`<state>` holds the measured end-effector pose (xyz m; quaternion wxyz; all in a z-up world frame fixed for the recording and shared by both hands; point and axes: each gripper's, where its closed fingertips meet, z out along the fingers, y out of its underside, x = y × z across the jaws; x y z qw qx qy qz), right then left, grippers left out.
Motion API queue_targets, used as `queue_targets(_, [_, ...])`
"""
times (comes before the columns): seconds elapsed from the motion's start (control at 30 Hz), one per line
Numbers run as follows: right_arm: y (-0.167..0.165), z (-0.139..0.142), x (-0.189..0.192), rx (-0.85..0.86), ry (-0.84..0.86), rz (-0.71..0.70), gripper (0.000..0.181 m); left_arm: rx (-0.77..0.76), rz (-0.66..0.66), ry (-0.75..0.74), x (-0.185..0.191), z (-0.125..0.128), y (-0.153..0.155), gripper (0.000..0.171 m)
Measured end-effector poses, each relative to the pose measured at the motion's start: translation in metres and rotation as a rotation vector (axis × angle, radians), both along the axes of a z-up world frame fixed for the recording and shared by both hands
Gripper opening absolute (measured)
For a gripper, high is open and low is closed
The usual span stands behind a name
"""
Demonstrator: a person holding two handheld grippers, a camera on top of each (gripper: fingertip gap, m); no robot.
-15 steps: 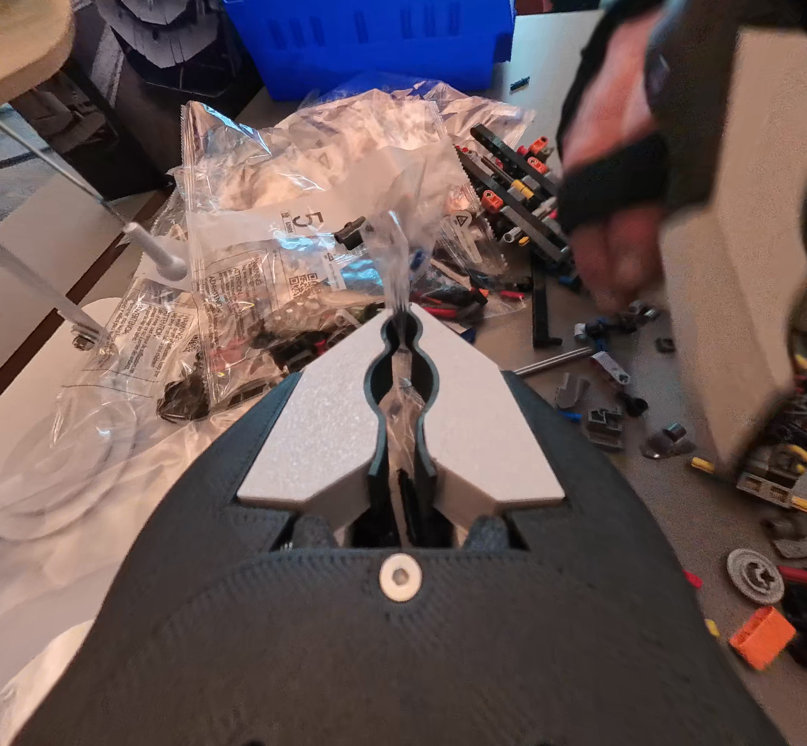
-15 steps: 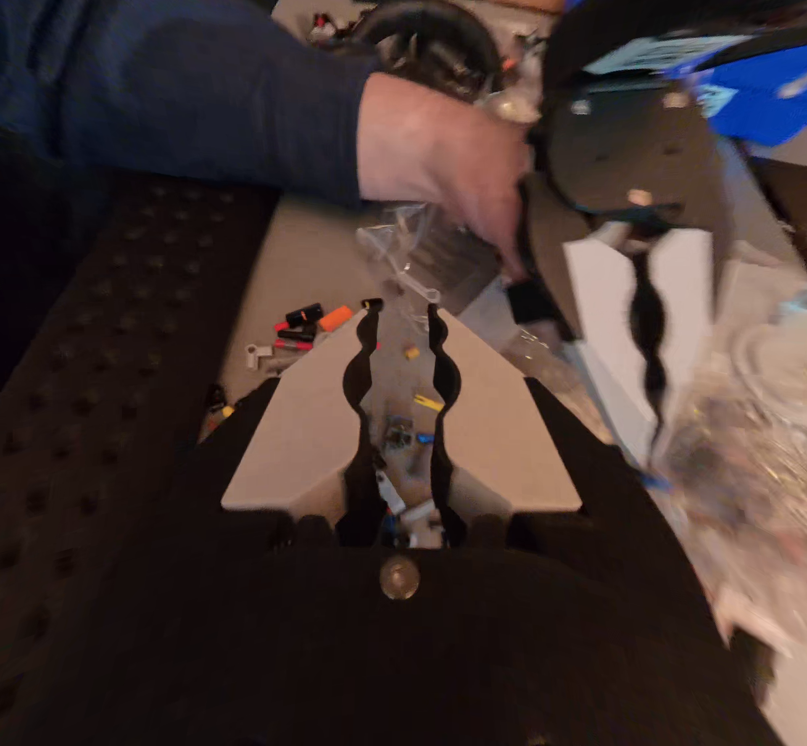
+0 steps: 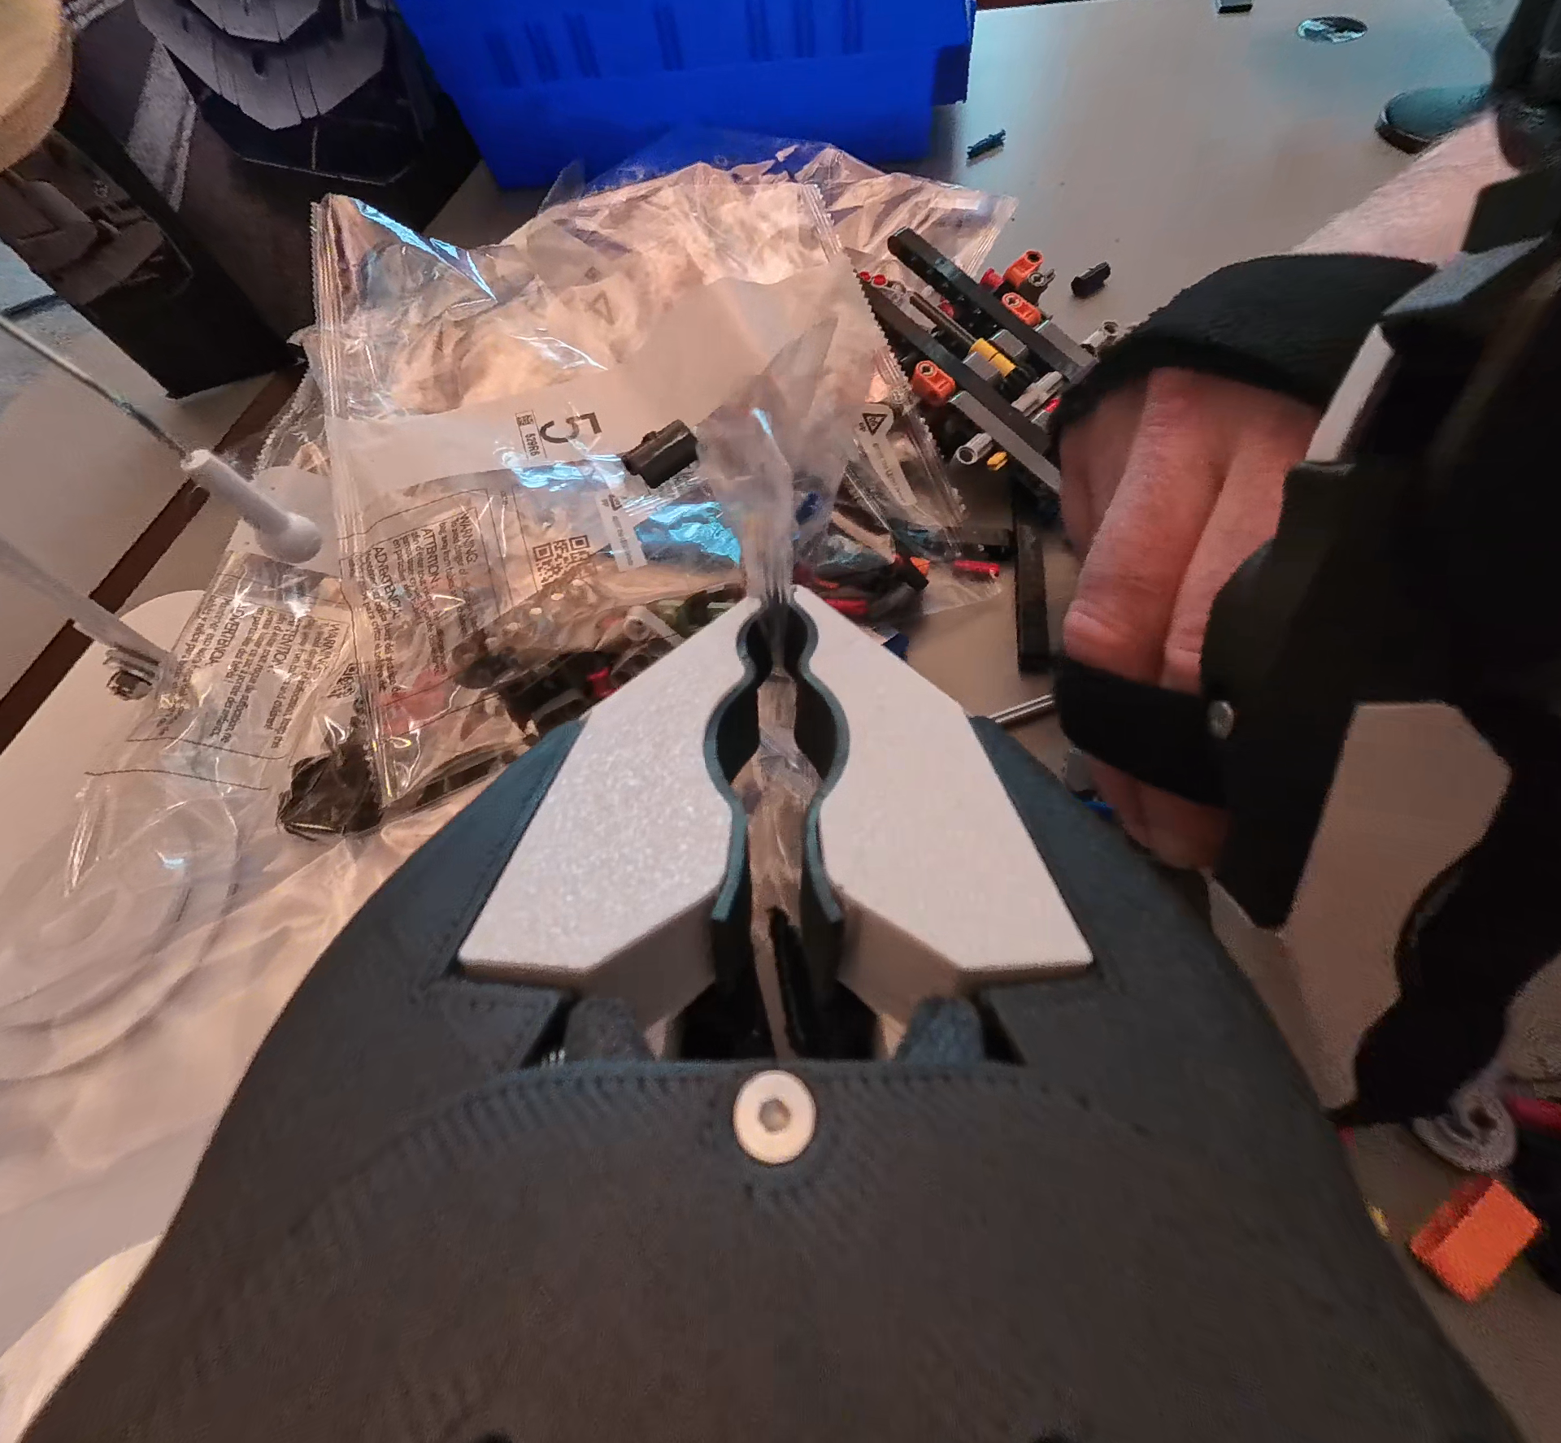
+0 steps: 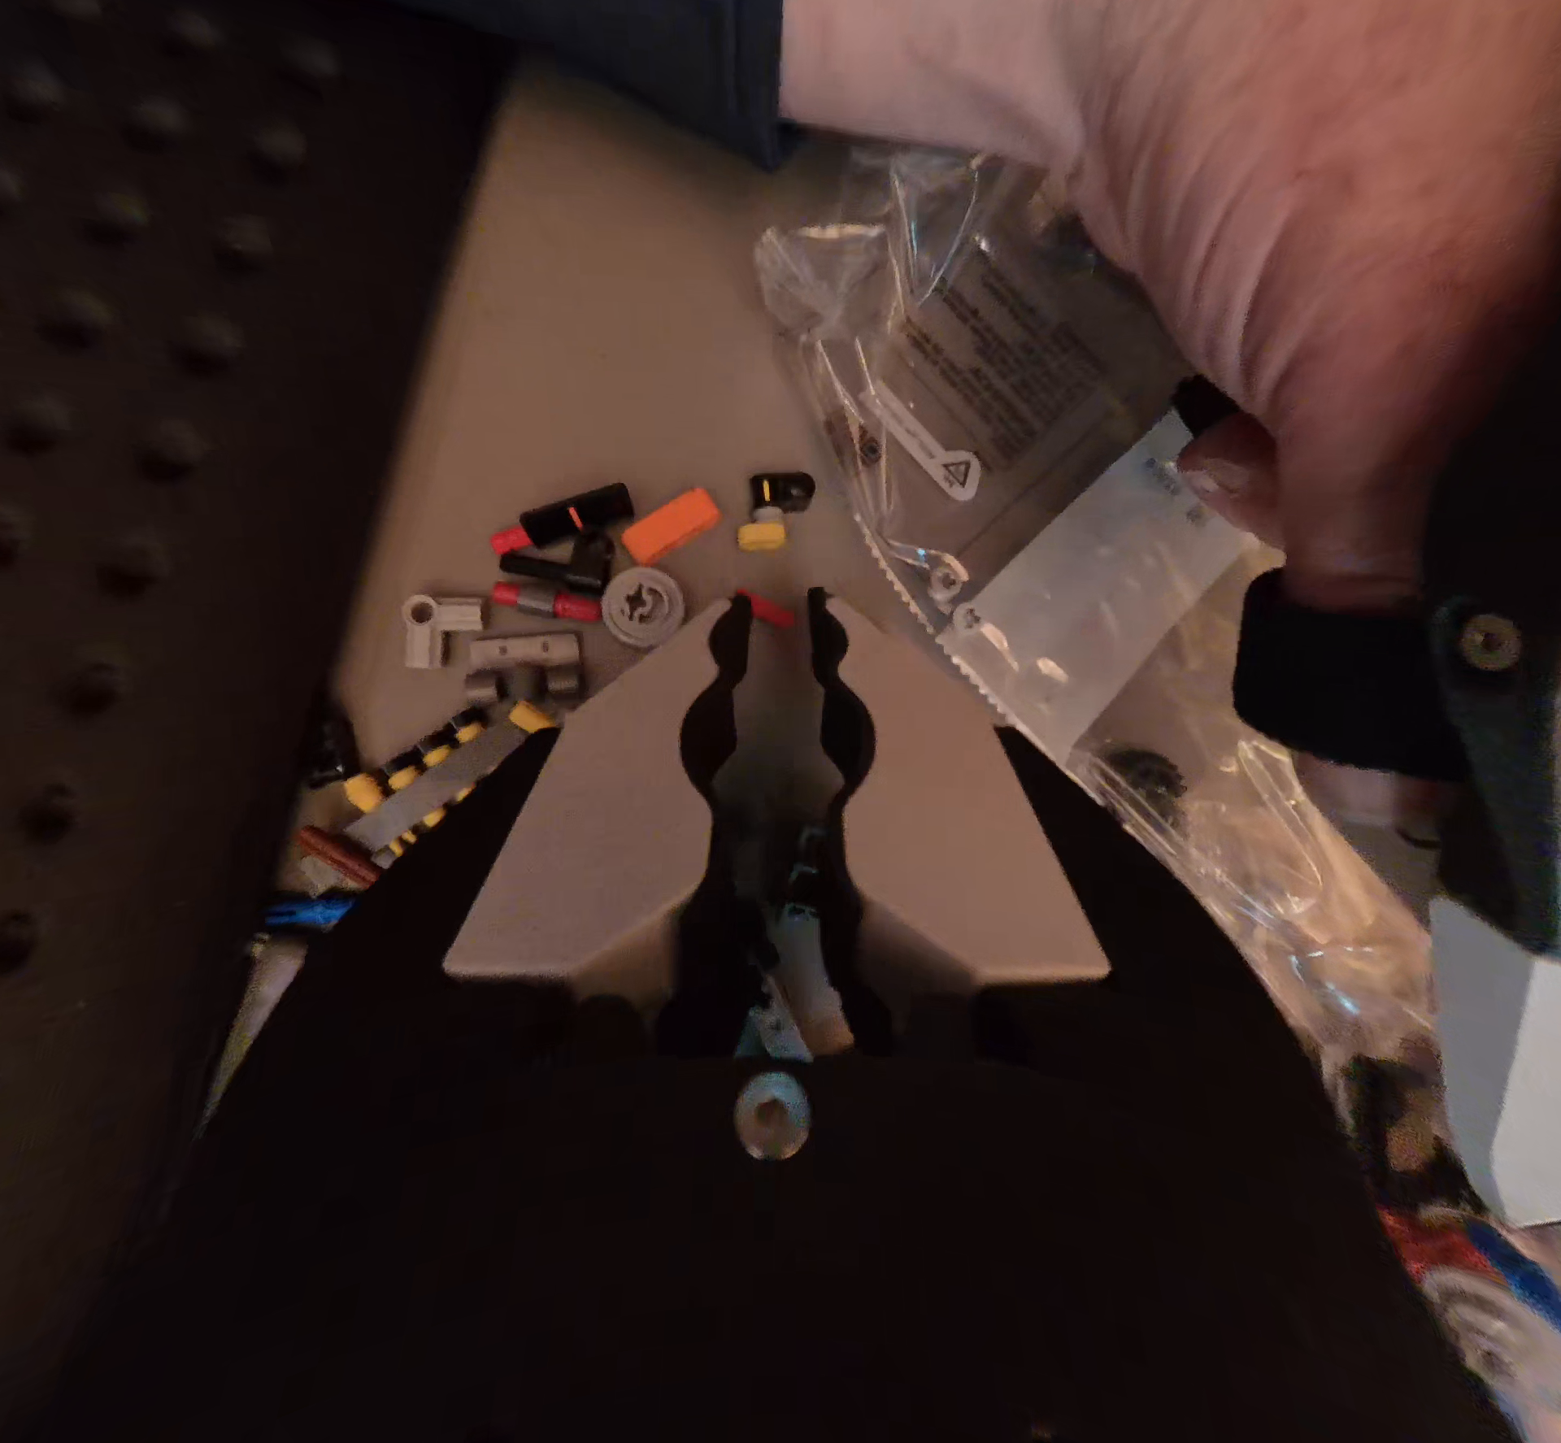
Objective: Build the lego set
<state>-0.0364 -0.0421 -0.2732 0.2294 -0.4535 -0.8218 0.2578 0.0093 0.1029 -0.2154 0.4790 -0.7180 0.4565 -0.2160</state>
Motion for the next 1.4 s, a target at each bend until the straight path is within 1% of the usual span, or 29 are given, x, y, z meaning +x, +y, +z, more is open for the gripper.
queue_targets(0.07, [0.000, -0.004, 0.002, 0.012, -0.011, 0.008, 0.000, 0.001, -0.003, 0.003, 0.001, 0.000, -0.001, 0.000])
queue_targets(0.23, [-0.001, -0.002, 0.003, -0.011, -0.005, 0.012, 0.000, 0.000, -0.001, -0.002, 0.000, 0.000, 0.000, 0.000])
queue_targets(0.3, [0.004, 0.006, 0.002, -0.026, 0.030, -0.006, 0.000, -0.001, -0.003, -0.001, 0.000, 0.000, 0.000, 0.000])
queue_targets(0.37, [0.015, 0.021, 0.004, -0.030, 0.091, -0.040, 0.001, -0.001, -0.004, -0.001, 0.000, 0.000, -0.001, 0.000])
queue_targets(0.43, [0.033, 0.042, 0.010, -0.030, 0.172, -0.100, 0.000, -0.002, -0.004, 0.001, -0.001, -0.001, -0.001, 0.000])
queue_targets(0.5, [0.056, 0.065, 0.019, -0.031, 0.263, -0.177, 0.000, -0.003, -0.004, -0.002, -0.001, -0.001, -0.001, 0.000])
queue_targets(0.6, [0.097, 0.094, 0.037, 0.018, 0.386, -0.327, 0.000, -0.004, -0.006, -0.001, 0.000, -0.001, -0.001, 0.000])
queue_targets(0.67, [0.117, 0.110, 0.048, 0.022, 0.460, -0.411, 0.000, -0.006, -0.008, 0.000, 0.000, -0.002, -0.001, 0.000])
queue_targets(0.73, [0.125, 0.119, 0.055, 0.028, 0.499, -0.442, 0.000, -0.007, -0.009, 0.001, 0.000, -0.002, -0.001, 0.000])
queue_targets(0.93, [0.136, 0.108, 0.059, 0.152, 0.430, -0.482, 0.000, -0.008, -0.013, -0.001, 0.001, -0.003, -0.001, 0.000])
queue_targets(1.03, [0.140, 0.111, 0.060, 0.182, 0.444, -0.503, 0.000, -0.007, -0.017, 0.000, 0.002, -0.003, -0.002, 0.000])
queue_targets(1.1, [0.144, 0.112, 0.062, 0.239, 0.441, -0.516, 0.000, -0.006, -0.020, 0.001, 0.003, -0.003, -0.002, 0.000])
queue_targets(1.3, [0.144, 0.107, 0.058, 0.377, 0.395, -0.508, 0.000, -0.005, -0.029, 0.011, 0.005, -0.005, -0.004, 0.000])
queue_targets(1.4, [0.142, 0.102, 0.055, 0.409, 0.370, -0.500, 0.000, -0.004, -0.032, 0.017, 0.006, -0.005, -0.004, 0.000])
